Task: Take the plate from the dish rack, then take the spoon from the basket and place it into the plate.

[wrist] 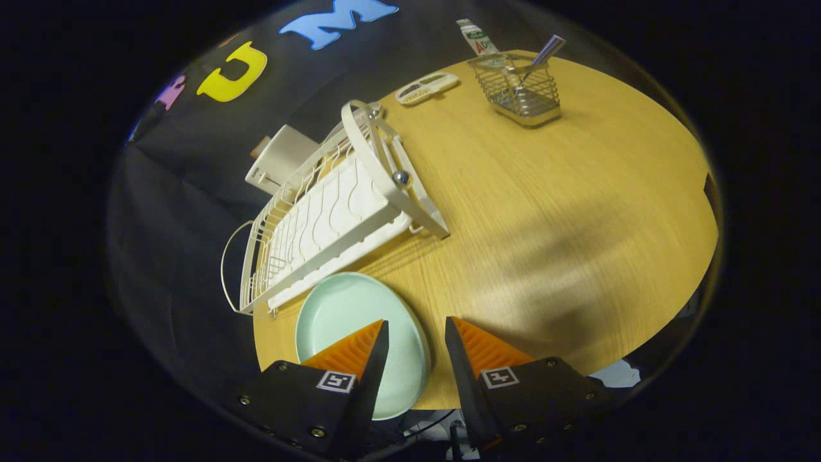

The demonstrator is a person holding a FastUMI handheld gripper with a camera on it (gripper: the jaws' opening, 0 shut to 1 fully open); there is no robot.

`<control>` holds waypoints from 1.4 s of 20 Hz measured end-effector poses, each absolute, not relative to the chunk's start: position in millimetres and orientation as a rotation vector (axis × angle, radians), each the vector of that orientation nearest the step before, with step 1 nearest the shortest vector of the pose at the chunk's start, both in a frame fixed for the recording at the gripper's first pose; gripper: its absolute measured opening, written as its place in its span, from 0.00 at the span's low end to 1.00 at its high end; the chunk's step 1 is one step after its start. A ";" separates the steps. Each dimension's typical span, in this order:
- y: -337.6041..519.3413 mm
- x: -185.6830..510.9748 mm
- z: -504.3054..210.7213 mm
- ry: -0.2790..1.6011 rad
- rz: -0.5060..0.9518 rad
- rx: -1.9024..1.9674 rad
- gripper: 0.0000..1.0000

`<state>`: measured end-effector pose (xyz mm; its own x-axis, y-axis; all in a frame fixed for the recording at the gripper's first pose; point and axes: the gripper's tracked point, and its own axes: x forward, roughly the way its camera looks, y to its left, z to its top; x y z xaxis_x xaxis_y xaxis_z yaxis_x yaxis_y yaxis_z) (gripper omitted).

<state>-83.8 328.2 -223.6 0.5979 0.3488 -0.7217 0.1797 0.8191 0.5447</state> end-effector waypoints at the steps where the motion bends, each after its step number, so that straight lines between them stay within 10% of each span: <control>1: 314.7 -74.1 -214.4 0.881 0.069 0.621 0.56; 23: 95.7 99.0 -158.5 0.346 -0.555 0.793 0.56; 28: 88.1 104.8 -169.8 0.374 -0.579 0.738 0.27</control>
<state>104.8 88.1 -169.8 0.7821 -0.3581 -0.5100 0.6120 0.5961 0.5198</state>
